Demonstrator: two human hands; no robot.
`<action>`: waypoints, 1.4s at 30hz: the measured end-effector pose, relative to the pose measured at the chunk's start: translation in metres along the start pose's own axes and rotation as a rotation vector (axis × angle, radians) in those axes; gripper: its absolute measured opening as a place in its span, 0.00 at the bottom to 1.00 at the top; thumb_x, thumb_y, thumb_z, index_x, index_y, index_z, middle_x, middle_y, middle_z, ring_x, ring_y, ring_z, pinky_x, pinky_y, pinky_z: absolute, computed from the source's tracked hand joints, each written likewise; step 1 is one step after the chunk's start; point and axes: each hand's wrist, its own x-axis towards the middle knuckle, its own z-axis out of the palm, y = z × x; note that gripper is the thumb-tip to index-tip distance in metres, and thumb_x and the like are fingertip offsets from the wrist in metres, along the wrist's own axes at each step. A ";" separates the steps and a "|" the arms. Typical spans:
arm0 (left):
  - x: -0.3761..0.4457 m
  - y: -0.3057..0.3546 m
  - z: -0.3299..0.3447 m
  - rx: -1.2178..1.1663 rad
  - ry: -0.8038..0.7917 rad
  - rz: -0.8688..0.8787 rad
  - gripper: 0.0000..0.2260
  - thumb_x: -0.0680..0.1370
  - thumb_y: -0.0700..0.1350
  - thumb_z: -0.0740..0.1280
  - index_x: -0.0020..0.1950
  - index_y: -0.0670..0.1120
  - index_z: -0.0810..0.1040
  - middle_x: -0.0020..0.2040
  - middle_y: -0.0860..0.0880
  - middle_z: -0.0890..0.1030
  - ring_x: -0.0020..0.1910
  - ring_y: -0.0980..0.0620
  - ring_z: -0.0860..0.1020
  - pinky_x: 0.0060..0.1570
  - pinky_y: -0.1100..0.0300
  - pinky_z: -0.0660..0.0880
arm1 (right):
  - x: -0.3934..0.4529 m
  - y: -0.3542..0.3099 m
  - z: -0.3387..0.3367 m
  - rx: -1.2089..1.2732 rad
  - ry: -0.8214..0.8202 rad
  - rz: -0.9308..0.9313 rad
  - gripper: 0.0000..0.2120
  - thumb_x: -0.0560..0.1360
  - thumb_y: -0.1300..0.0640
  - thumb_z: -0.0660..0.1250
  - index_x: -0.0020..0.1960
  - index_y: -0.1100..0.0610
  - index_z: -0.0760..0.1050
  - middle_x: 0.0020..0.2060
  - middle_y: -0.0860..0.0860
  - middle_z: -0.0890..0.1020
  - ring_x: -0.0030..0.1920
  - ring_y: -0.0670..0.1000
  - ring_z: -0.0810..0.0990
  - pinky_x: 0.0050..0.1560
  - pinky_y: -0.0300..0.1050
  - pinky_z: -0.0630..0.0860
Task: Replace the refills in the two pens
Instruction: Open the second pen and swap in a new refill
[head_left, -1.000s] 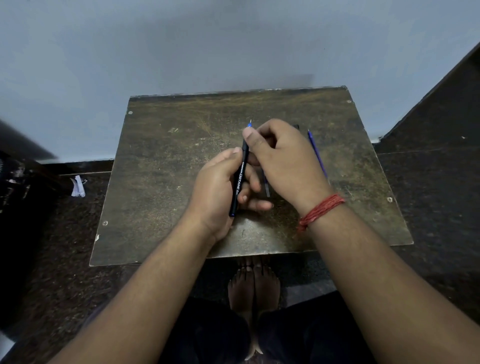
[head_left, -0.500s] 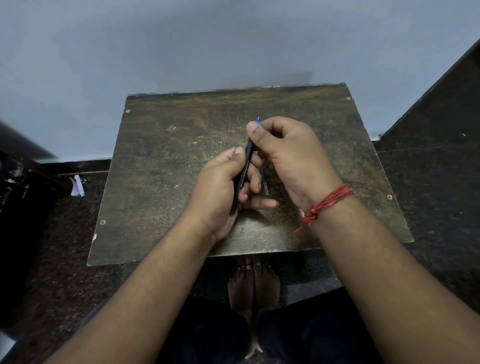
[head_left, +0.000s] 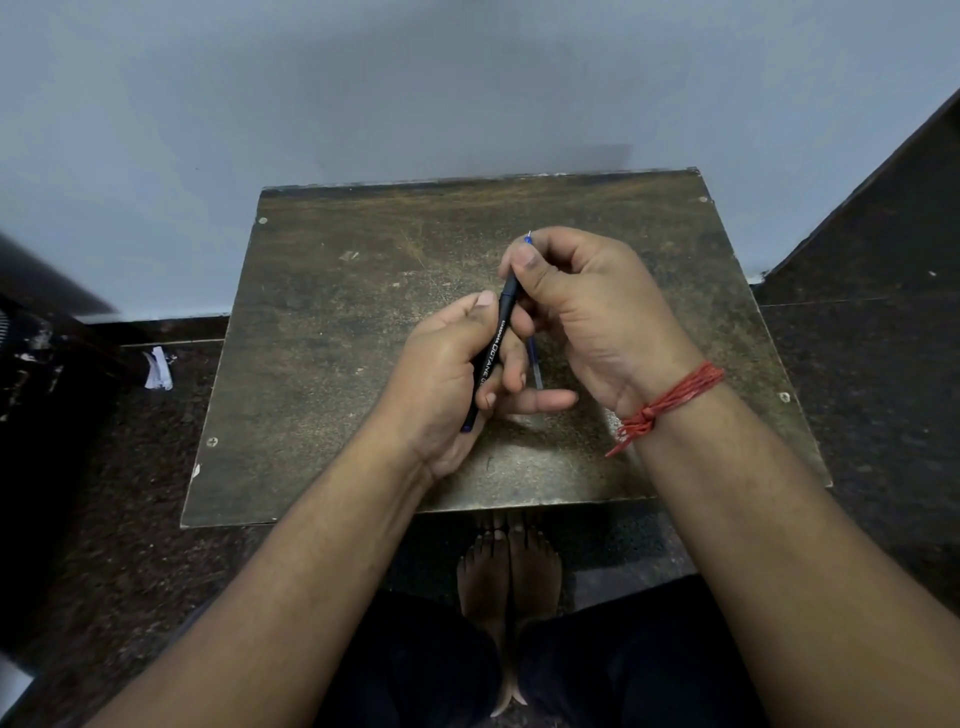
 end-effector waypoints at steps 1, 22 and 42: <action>0.000 0.000 0.000 -0.011 -0.004 -0.001 0.16 0.86 0.45 0.54 0.45 0.40 0.74 0.21 0.48 0.68 0.18 0.57 0.62 0.33 0.48 0.82 | 0.000 -0.001 0.000 0.017 -0.006 0.002 0.09 0.81 0.61 0.63 0.44 0.60 0.77 0.26 0.51 0.76 0.25 0.52 0.74 0.31 0.46 0.71; 0.004 -0.005 -0.004 0.007 0.019 0.017 0.14 0.85 0.45 0.55 0.52 0.38 0.75 0.35 0.42 0.83 0.19 0.58 0.63 0.28 0.53 0.81 | 0.002 0.003 -0.003 0.074 0.114 0.033 0.02 0.77 0.60 0.71 0.49 0.58 0.82 0.38 0.56 0.78 0.31 0.49 0.75 0.30 0.42 0.75; 0.004 -0.006 -0.006 -0.036 0.016 0.023 0.16 0.85 0.47 0.55 0.55 0.37 0.76 0.32 0.44 0.81 0.18 0.58 0.63 0.27 0.54 0.80 | -0.002 -0.003 0.003 0.091 0.098 0.065 0.03 0.77 0.63 0.71 0.47 0.59 0.77 0.34 0.53 0.80 0.31 0.51 0.77 0.31 0.39 0.76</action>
